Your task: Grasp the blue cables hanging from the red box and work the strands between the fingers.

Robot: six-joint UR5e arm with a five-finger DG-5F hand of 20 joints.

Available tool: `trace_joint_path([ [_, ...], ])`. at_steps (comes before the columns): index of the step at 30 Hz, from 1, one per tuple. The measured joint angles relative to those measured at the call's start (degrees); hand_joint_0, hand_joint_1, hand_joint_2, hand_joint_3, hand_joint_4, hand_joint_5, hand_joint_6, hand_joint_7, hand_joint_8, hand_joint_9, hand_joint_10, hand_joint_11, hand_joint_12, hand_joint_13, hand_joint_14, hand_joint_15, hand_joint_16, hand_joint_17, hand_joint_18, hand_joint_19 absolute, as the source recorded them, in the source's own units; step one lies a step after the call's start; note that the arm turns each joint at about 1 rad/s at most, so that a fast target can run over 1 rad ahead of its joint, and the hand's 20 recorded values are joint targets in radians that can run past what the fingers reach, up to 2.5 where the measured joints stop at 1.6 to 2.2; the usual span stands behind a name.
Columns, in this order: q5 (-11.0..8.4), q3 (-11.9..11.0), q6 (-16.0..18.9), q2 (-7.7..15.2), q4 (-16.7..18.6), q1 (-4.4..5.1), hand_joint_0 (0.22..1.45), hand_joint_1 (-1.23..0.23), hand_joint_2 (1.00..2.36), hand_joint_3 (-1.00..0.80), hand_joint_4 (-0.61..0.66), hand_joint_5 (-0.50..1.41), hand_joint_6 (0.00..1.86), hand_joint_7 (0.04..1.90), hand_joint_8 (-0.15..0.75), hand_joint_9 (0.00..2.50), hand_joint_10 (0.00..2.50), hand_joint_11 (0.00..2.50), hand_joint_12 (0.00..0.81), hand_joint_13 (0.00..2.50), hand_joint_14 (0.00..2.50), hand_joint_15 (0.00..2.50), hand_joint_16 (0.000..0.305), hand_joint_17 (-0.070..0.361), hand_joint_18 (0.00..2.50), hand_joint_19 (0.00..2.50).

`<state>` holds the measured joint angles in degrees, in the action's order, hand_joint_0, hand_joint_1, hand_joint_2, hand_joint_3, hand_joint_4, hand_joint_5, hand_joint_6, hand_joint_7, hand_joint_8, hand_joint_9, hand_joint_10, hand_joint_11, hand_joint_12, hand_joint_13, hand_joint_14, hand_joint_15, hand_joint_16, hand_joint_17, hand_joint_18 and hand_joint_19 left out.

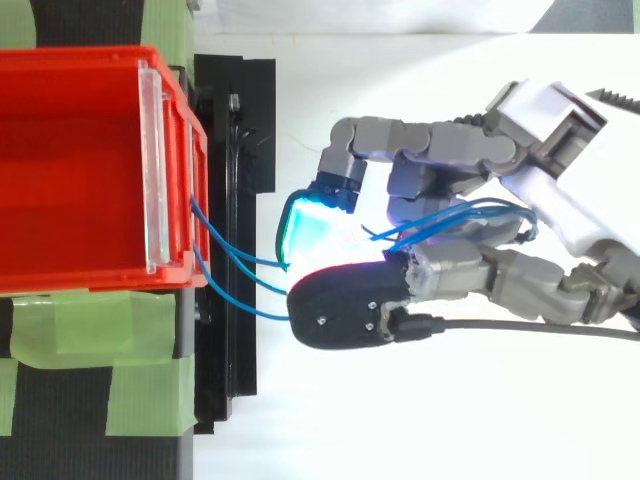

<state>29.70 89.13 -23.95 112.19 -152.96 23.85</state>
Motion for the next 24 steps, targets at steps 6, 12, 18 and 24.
trace_joint_path([
  [6,-0.59,0.0,-3.6,0.0,1.4,-0.02,0.84,-0.63,1.01,-0.81,0.29,0.5,0.1,1.48,0.494,0.55,2.5,2.5,0.557,1.0,2.5,1.63,0.06,0.135,1.34,0.63],
  [12,-0.68,0.0,-4.1,0.0,2.9,-0.08,0.84,-0.65,1.01,-0.85,0.31,0.46,0.14,1.47,0.496,0.53,2.5,2.5,0.56,0.99,2.5,1.64,0.061,0.137,1.33,0.62],
  [18,-0.69,0.0,-3.6,0.0,3.3,-0.1,0.8,-0.68,1.0,-0.94,0.32,0.41,0.16,1.46,0.503,0.5,2.5,2.5,0.568,0.97,2.5,1.64,0.062,0.14,1.31,0.61],
  [24,-0.69,0.0,-1.8,0.0,3.2,-0.09,0.79,-0.72,1.0,-0.94,0.32,0.33,0.18,1.45,0.506,0.45,2.5,2.5,0.579,0.94,2.5,1.67,0.065,0.146,1.27,0.59],
])
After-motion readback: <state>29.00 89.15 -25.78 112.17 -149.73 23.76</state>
